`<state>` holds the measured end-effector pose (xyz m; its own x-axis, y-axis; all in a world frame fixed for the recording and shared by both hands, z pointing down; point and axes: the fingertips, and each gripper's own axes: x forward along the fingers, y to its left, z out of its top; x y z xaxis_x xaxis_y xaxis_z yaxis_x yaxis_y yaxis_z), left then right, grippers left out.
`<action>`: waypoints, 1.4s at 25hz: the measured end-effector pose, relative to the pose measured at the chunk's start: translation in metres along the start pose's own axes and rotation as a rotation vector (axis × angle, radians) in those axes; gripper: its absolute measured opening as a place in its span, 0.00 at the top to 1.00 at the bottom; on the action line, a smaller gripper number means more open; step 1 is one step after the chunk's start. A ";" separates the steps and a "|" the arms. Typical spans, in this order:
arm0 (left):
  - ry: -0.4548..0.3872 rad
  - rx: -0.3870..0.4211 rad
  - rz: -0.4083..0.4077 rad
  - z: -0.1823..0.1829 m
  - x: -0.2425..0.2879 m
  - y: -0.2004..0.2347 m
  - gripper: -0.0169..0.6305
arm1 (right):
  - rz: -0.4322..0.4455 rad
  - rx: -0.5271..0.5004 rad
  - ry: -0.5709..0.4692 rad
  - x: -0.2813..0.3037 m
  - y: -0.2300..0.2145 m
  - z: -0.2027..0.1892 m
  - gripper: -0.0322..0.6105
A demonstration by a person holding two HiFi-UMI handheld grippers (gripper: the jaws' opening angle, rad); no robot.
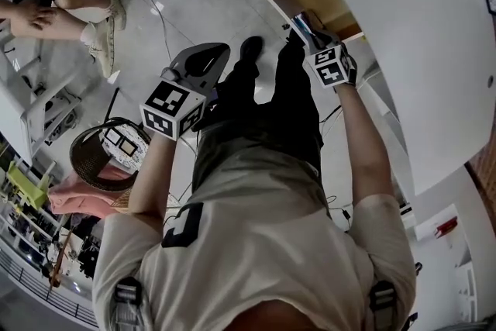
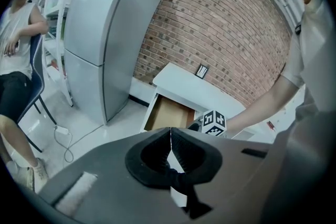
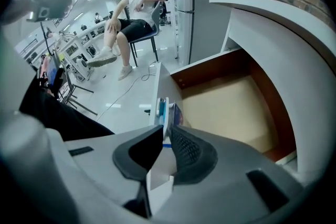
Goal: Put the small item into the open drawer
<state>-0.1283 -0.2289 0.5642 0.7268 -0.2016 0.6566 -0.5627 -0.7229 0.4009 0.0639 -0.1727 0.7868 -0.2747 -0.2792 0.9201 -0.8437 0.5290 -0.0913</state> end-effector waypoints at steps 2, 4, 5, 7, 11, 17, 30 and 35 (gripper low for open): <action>-0.011 -0.002 -0.003 0.002 -0.003 0.000 0.96 | 0.010 0.006 0.022 -0.008 0.001 -0.005 0.77; -0.032 -0.003 -0.005 0.005 -0.007 0.002 0.96 | -0.011 0.016 0.015 -0.021 0.000 -0.005 0.73; -0.044 -0.002 -0.004 0.007 -0.011 0.003 0.96 | -0.026 0.029 -0.002 -0.030 0.001 -0.003 0.73; -0.067 0.007 0.004 0.009 -0.021 0.005 0.96 | -0.042 0.073 -0.056 -0.051 0.008 0.008 0.73; -0.128 0.061 0.004 0.022 -0.041 0.013 0.96 | -0.004 0.245 -0.230 -0.120 0.032 0.062 0.93; -0.210 0.078 0.021 0.032 -0.089 0.035 0.96 | 0.203 0.339 -0.518 -0.216 0.119 0.181 0.94; -0.363 0.078 -0.148 0.059 -0.142 -0.012 0.96 | 0.286 0.277 -0.825 -0.341 0.196 0.259 0.94; -0.425 0.106 -0.253 0.086 -0.159 -0.060 0.96 | 0.328 0.347 -0.942 -0.386 0.195 0.247 0.94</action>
<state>-0.1760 -0.2103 0.3813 0.9437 -0.2470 0.2202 -0.3214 -0.8425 0.4324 -0.1084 -0.1600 0.3192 -0.6348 -0.7522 0.1764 -0.7080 0.4750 -0.5226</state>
